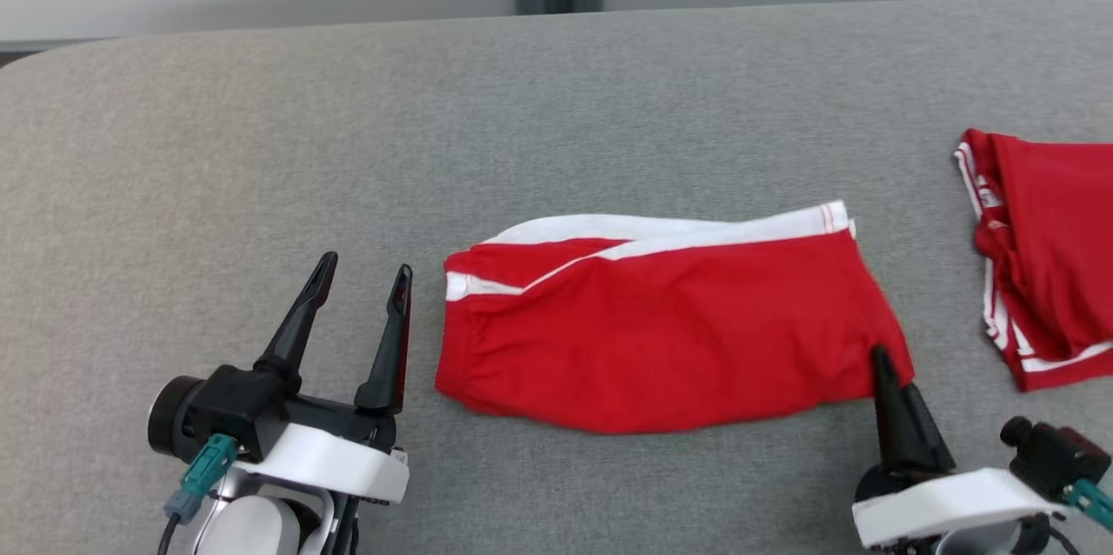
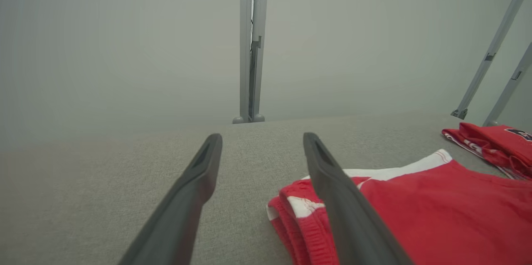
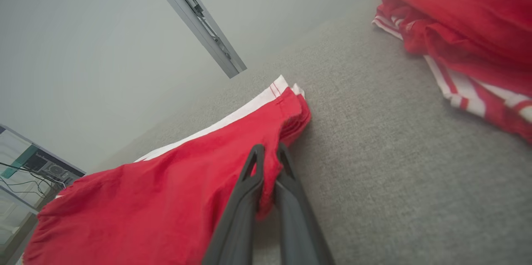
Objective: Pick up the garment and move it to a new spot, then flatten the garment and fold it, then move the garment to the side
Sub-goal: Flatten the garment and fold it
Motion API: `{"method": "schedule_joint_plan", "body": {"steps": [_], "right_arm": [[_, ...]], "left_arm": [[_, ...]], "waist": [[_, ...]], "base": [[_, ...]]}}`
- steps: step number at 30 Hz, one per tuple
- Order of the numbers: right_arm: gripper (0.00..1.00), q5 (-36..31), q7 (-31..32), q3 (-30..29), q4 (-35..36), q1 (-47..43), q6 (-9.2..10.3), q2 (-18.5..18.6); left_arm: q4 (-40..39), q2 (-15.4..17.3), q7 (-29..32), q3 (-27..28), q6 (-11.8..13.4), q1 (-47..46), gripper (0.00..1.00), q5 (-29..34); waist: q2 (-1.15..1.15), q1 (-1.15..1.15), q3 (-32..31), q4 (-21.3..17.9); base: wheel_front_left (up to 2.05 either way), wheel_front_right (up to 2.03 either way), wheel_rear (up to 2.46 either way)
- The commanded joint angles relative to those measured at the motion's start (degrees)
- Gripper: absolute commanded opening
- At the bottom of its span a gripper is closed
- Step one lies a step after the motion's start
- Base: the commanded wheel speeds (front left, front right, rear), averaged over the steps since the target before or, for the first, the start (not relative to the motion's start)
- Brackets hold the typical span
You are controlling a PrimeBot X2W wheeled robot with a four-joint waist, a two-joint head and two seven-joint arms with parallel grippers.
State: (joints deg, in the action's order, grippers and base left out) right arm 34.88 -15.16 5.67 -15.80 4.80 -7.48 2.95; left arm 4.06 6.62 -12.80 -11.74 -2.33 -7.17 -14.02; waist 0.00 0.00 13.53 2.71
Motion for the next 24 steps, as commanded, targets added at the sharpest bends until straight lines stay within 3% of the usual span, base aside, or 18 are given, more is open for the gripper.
{"method": "schedule_joint_plan", "body": {"steps": [1, 8, 13, 17, 22, 24], "right_arm": [[0.00, 0.70, -0.08, 0.57, 1.09, -1.35, -0.04, 0.11], [0.00, 0.38, -0.07, -0.39, 1.45, -2.32, -0.04, 0.19], [0.00, -6.06, -0.08, 0.99, 4.18, 1.73, -0.04, 0.13], [0.00, -10.94, -0.08, 5.18, 7.06, 4.39, -0.04, 0.05], [0.00, -14.22, -0.08, 16.29, 10.61, 7.96, -0.04, 0.16], [0.00, -14.22, 0.02, 23.84, 10.43, 9.41, -0.04, 0.09]], "left_arm": [[-0.62, 0.66, 0.30, 0.25, 0.39, 0.70, 1.00, 0.22], [-2.29, 1.28, 1.74, -0.25, 0.77, 1.15, 1.00, 0.33], [-3.05, 1.34, 2.10, -0.24, 0.99, 0.46, 1.00, -0.10], [-3.18, 1.31, 2.06, -0.44, 0.99, -0.07, 1.00, -0.28], [-2.54, 0.79, 1.69, -0.84, 1.19, -0.64, 1.00, -0.77], [-2.22, 0.59, 1.34, -1.09, 1.29, -0.90, 1.00, -1.07]], "waist": [[0.00, 0.00, -1.04, -1.67], [0.00, 0.00, -1.34, -2.80], [0.00, 0.00, -0.38, -2.65], [0.00, 0.00, 0.00, -2.00], [0.00, 0.00, 0.15, 0.09], [0.00, 0.00, 0.43, 1.44]], "base": [[0.00, 0.00, 0.00], [0.00, 0.00, 0.00], [0.00, 0.00, 0.00], [0.00, 0.00, 0.00], [0.00, 0.00, 0.00], [0.00, 0.00, 0.00]]}}
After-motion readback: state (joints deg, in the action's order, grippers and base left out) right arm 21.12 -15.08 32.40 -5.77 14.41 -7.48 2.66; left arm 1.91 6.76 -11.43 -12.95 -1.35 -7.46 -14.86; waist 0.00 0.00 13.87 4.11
